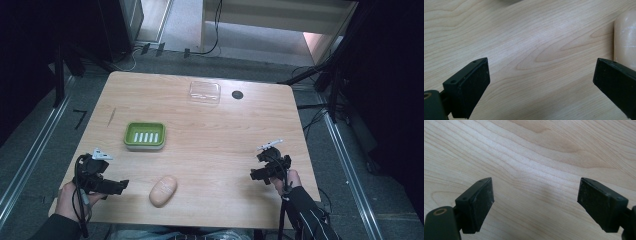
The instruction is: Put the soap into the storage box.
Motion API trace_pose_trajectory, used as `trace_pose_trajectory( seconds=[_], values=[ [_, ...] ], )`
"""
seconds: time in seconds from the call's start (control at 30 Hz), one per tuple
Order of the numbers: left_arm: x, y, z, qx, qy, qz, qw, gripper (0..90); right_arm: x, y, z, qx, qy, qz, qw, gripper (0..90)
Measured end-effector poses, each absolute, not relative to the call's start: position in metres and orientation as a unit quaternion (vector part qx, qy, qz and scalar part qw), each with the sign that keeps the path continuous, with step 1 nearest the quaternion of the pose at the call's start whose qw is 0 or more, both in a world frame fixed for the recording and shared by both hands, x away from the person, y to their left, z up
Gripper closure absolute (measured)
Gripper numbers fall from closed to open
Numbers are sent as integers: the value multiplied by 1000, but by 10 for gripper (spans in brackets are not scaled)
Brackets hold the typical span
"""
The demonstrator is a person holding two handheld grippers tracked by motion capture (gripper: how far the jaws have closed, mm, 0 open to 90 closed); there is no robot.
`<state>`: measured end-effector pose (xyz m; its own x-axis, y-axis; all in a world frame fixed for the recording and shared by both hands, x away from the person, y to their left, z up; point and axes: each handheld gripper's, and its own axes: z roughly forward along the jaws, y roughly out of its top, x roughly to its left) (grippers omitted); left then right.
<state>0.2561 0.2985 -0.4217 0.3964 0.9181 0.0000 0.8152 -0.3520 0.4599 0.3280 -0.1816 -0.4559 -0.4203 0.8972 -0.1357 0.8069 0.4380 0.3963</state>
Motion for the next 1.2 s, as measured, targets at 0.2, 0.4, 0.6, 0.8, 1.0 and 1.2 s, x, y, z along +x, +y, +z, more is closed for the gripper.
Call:
trace_pose_trajectory(
  seconds=[0.2,0.4,0.6,0.8,1.0,1.2],
  values=[
    [257,298,-424,813,535,128,192,11,328,-182,-455,510,833,137,164,143],
    [257,298,-424,815,533,124,189,12,327,-181,-455,510,833,137,164,143],
    [255,295,-422,816,532,118,193,12,327,-180,-455,511,832,136,166,143],
    [255,289,-418,820,527,110,194,11,327,-181,-455,512,832,135,164,143],
    [255,280,-415,824,520,102,201,12,327,-181,-456,512,832,135,165,143],
    [256,270,-413,832,508,90,204,12,327,-180,-456,514,831,134,166,143]
  ],
)
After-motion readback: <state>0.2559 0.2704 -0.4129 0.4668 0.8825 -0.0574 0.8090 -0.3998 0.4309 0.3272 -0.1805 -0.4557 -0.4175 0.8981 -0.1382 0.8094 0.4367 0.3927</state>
